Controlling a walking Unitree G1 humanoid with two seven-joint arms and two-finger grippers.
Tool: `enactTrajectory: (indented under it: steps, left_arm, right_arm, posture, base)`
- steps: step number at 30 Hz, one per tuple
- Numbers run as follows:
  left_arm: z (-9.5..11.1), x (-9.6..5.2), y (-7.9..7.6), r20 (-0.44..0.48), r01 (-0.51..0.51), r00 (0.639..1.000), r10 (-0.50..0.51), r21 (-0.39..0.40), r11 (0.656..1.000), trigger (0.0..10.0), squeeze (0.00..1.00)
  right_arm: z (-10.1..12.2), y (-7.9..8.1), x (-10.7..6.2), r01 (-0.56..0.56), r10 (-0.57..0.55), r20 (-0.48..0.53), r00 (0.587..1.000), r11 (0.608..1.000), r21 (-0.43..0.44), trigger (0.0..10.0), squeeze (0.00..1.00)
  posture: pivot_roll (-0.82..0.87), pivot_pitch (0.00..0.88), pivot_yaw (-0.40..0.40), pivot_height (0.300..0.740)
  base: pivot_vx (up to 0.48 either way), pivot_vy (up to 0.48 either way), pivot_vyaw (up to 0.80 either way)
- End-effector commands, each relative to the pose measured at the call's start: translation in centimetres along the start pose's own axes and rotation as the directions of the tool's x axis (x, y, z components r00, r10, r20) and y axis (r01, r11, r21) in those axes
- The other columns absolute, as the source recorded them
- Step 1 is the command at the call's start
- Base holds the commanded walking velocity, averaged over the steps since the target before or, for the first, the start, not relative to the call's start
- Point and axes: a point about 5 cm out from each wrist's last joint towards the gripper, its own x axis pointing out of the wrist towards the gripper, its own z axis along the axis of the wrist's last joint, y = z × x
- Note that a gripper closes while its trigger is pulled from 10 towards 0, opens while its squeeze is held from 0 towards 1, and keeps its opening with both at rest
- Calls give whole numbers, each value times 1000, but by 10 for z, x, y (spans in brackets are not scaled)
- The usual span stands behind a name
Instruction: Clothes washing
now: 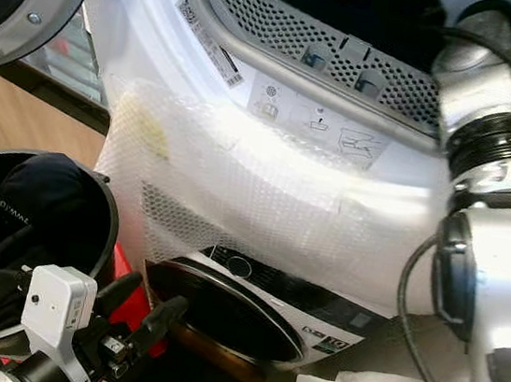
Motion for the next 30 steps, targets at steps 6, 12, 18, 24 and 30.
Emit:
enactTrajectory:
  steps: [6,12,18,24,30]
  left_arm:
    - [0,3,-2,-7,20,1000,-20,-13,1000,10000,0]
    - [1,4,0,-6,18,1000,-18,-7,1000,10000,0]
    - [1,6,1,-2,14,1000,-14,-3,1000,10000,0]
    - [2,11,3,12,20,1000,-20,-4,1000,10000,0]
    - [2,15,4,22,28,999,-27,-3,1000,10000,0]
  right_arm:
    - [9,-1,1,-77,75,26,997,994,79,10000,545]
    - [16,8,-1,-174,170,63,983,982,73,10000,1000]
    - [15,5,0,-220,218,69,973,975,21,10000,1000]
    - [12,-5,2,-215,218,64,974,975,-47,10000,1000]
    - [13,-12,4,-192,201,81,976,975,-109,10000,1000]
  posture:
    - [34,274,-204,740]
    - [41,266,-202,740]
    - [46,250,-200,740]
    - [36,223,-201,740]
    - [33,197,-198,740]
  base:
    - [0,0,0]
    - [0,0,0]
    - [0,0,0]
    - [0,0,0]
    - [0,0,0]
